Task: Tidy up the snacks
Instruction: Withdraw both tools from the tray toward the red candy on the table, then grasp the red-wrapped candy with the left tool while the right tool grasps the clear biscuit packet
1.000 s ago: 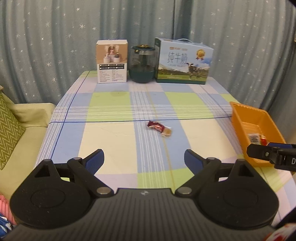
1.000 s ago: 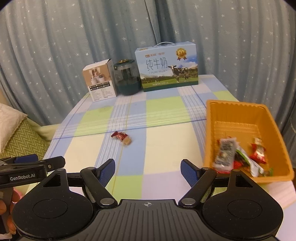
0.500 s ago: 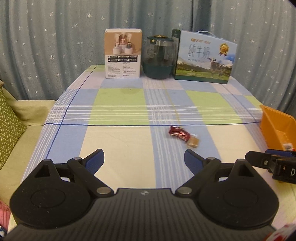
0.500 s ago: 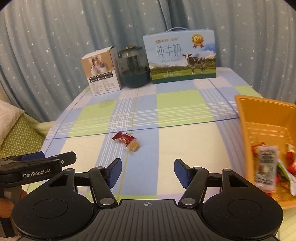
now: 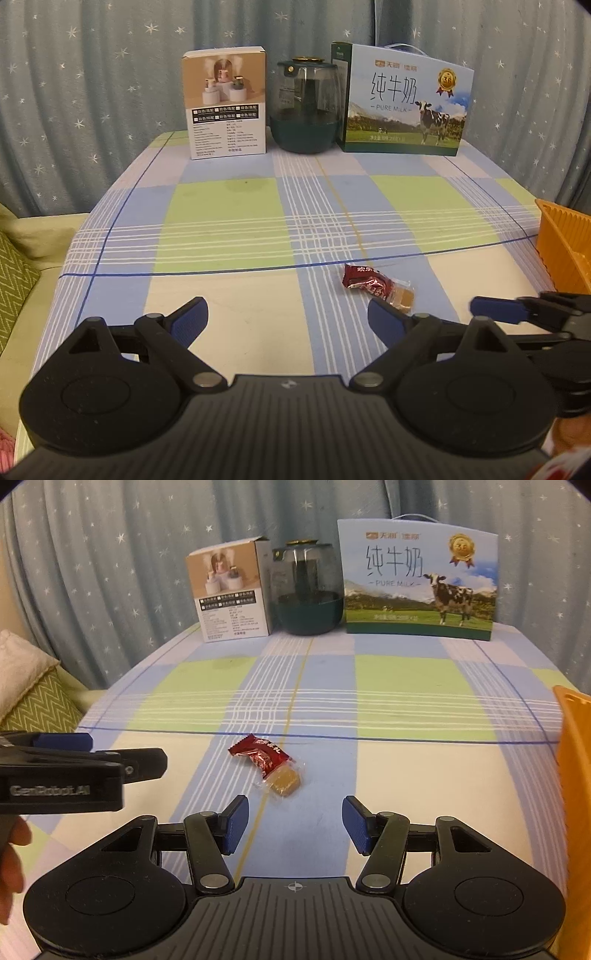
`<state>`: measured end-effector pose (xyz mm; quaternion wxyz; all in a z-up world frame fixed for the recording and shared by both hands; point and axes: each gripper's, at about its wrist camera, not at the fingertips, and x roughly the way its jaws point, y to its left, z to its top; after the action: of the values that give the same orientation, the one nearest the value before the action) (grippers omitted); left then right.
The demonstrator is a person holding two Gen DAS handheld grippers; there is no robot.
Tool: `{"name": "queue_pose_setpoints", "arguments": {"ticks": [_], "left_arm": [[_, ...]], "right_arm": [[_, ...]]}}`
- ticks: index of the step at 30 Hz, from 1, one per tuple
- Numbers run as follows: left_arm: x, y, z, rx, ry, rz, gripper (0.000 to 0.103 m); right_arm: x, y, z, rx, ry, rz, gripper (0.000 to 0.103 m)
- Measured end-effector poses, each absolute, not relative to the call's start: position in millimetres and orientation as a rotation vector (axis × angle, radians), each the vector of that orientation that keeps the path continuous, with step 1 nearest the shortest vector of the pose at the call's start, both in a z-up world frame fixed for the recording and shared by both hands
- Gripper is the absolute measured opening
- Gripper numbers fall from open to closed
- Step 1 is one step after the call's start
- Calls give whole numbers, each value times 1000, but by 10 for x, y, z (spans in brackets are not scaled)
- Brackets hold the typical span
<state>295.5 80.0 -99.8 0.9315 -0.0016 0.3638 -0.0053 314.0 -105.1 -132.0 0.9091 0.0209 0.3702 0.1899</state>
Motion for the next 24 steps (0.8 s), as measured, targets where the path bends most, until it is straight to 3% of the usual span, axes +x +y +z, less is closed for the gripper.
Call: {"name": "queue_pose_setpoints", "arguments": {"ticks": [11, 15, 19, 24], "left_arm": [[3067, 970, -1036, -73, 762, 30, 92], [3099, 1005, -1052, -79, 766, 36, 92], [3107, 1032, -1072, -93, 775, 39, 92], [3118, 1002, -1083, -94, 779, 22, 92]], "right_arm": [[3360, -775, -1543, 59, 732, 394, 54], [3371, -688, -1571, 10, 704, 366, 48], [3348, -649, -1584, -56, 695, 342, 31], [3300, -759, -1582, -60, 702, 346, 26]]}}
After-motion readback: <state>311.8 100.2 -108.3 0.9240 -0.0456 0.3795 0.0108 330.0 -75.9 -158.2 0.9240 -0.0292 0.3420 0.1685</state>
